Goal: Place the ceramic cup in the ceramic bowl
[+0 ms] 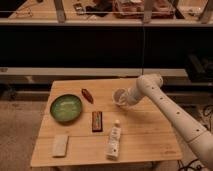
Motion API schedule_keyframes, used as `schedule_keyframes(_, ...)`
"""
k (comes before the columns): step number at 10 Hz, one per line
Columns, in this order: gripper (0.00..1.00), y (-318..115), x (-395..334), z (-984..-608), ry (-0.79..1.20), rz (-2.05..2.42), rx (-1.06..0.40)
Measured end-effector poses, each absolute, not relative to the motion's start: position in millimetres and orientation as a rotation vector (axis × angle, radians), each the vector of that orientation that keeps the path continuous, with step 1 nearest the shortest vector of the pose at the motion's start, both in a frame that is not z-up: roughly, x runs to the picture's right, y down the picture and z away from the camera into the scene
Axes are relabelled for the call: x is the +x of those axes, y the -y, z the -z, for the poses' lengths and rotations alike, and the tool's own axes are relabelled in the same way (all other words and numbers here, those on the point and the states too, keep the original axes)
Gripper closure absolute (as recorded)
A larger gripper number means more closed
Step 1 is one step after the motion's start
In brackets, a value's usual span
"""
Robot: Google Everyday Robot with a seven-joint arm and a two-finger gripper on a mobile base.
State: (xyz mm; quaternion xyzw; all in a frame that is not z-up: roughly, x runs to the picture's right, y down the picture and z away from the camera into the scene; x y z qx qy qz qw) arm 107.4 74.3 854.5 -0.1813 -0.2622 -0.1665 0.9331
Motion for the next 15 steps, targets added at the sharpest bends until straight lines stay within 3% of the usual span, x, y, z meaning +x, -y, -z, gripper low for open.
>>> schedule_keyframes(3, 1.0, -9.3, 74.6, -806.2, 0.614, 0.439, -0.231)
schedule_keyframes(5, 1.0, 40.9, 30.6, -749.3, 0.699, 0.512, -0.087)
schedule_keyframes(7, 1.0, 55.7, -9.1, -718.9, 0.782, 0.545, -0.027)
schedule_keyframes(12, 1.0, 10.9, -85.3, -683.5, 1.015, 0.571, -0.07)
schedule_keyframes(15, 1.0, -18.3, -114.3, -689.6, 1.035, 0.692, -0.124)
